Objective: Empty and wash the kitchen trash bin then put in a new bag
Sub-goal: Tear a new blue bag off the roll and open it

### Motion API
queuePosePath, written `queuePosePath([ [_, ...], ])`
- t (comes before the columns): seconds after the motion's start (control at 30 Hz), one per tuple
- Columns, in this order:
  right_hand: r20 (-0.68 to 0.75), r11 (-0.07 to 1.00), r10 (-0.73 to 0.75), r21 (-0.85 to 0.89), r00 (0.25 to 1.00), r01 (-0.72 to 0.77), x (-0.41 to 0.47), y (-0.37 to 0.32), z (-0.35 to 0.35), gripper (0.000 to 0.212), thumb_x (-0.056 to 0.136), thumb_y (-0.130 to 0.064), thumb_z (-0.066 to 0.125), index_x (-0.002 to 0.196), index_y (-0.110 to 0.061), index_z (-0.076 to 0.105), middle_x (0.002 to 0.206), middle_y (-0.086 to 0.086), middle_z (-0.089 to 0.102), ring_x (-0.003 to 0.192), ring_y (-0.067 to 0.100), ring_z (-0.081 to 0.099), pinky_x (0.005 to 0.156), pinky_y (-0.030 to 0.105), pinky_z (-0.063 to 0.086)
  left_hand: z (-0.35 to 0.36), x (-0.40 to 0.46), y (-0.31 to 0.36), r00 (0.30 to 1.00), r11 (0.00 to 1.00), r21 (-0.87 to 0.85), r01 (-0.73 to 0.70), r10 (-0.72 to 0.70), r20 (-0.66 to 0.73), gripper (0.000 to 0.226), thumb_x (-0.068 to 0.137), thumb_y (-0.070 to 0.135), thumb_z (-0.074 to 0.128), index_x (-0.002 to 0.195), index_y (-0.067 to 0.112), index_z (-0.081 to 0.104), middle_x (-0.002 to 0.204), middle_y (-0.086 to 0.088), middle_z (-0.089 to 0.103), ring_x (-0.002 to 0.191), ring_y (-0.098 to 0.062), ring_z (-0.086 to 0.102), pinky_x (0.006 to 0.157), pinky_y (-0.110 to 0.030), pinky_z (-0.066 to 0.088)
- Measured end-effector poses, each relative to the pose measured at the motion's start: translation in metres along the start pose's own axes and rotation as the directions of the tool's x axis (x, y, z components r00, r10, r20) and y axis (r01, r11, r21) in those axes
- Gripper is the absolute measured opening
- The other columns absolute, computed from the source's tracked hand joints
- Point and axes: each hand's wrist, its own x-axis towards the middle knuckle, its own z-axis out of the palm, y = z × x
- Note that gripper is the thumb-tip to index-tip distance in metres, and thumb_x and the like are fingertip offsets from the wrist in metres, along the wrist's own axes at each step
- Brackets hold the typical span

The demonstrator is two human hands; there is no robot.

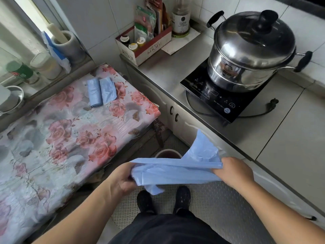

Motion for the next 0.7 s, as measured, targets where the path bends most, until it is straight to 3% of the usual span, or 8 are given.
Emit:
queuePosePath([
  [0.07,0.014,0.996,0.081,0.036,0.997,-0.081,0.003,0.010,0.004,0.019,0.080,-0.030,0.055,0.067,-0.018,0.052,0.067,-0.004,0.059,0.061,0.020,0.057,0.048,0.025,0.033,-0.006,-0.004,0.001,0.995,0.947,0.312,-0.080,0.095,-0.032,0.011,0.080,0.004,0.068,0.085,0.000,0.077,0.090,-0.023,0.075,0.069,-0.033,0.074,0.060,-0.044,0.061],
  [0.1,0.002,0.989,0.125,0.077,0.992,-0.124,0.005,0.016,0.007,0.014,0.079,-0.023,0.055,0.067,-0.016,0.050,0.067,-0.001,0.058,0.061,0.022,0.056,0.047,0.026,0.032,-0.011,-0.004,0.002,0.976,0.833,0.529,-0.164,0.215,-0.036,0.009,0.073,0.009,0.074,0.082,0.005,0.075,0.083,-0.018,0.073,0.062,-0.027,0.071,0.057,-0.035,0.058],
  [0.2,-0.002,0.870,0.297,0.413,0.955,-0.270,0.011,0.024,0.014,0.013,0.076,-0.007,0.054,0.066,-0.009,0.047,0.066,0.006,0.056,0.057,0.025,0.048,0.051,0.028,0.031,-0.021,0.001,0.002,0.920,0.186,0.958,-0.218,0.366,0.138,0.022,0.071,0.032,0.083,0.085,0.019,0.072,0.079,0.001,0.070,0.064,-0.008,0.063,0.055,-0.020,0.049],
  [0.3,0.218,0.518,0.356,0.763,0.909,-0.386,0.013,0.013,0.018,0.009,0.081,-0.008,0.062,0.079,0.000,0.060,0.074,0.012,0.062,0.065,0.025,0.059,0.061,0.033,0.042,-0.021,0.011,-0.006,0.911,-0.210,0.974,-0.091,0.378,0.166,0.040,0.075,0.056,0.077,0.067,0.023,0.056,0.065,0.007,0.055,0.057,-0.006,0.050,0.049,-0.023,0.035],
  [0.4,0.467,0.312,0.226,0.796,0.855,-0.518,0.012,-0.006,0.016,0.021,0.086,-0.028,0.070,0.094,-0.009,0.073,0.089,0.013,0.078,0.082,0.034,0.075,0.076,0.042,0.058,-0.013,0.017,-0.022,0.917,-0.311,0.950,0.036,0.388,0.092,0.048,0.070,0.070,0.068,0.074,0.025,0.055,0.076,0.008,0.055,0.065,-0.009,0.051,0.052,-0.025,0.035],
  [0.5,0.528,0.313,0.111,0.785,0.842,-0.534,0.010,-0.028,0.016,0.023,0.088,-0.029,0.071,0.100,-0.010,0.073,0.096,0.014,0.078,0.085,0.032,0.075,0.084,0.045,0.060,-0.006,0.019,-0.039,0.938,-0.345,0.936,0.071,0.343,0.055,0.088,0.055,0.078,0.063,0.125,0.026,0.053,0.121,0.003,0.054,0.105,-0.018,0.059,0.079,-0.030,0.050],
  [0.6,0.550,0.378,-0.030,0.779,0.834,-0.500,0.002,-0.052,0.015,0.022,0.087,-0.013,0.068,0.108,-0.007,0.071,0.099,0.017,0.077,0.096,0.034,0.073,0.094,0.050,0.056,0.009,0.020,-0.053,0.879,-0.381,0.919,-0.101,0.399,0.262,0.111,0.059,0.079,0.066,0.152,0.028,0.032,0.152,0.003,0.041,0.140,-0.023,0.041,0.110,-0.041,0.042],
  [0.7,0.563,0.390,-0.145,0.789,0.814,-0.476,-0.006,-0.071,0.011,0.029,0.080,0.004,0.069,0.108,-0.005,0.071,0.100,0.020,0.076,0.097,0.037,0.072,0.094,0.055,0.055,0.032,0.022,-0.057,0.853,-0.416,0.880,-0.230,0.348,0.388,0.112,0.066,0.077,0.071,0.157,0.028,0.028,0.162,0.001,0.031,0.150,-0.024,0.026,0.120,-0.046,0.030],
])
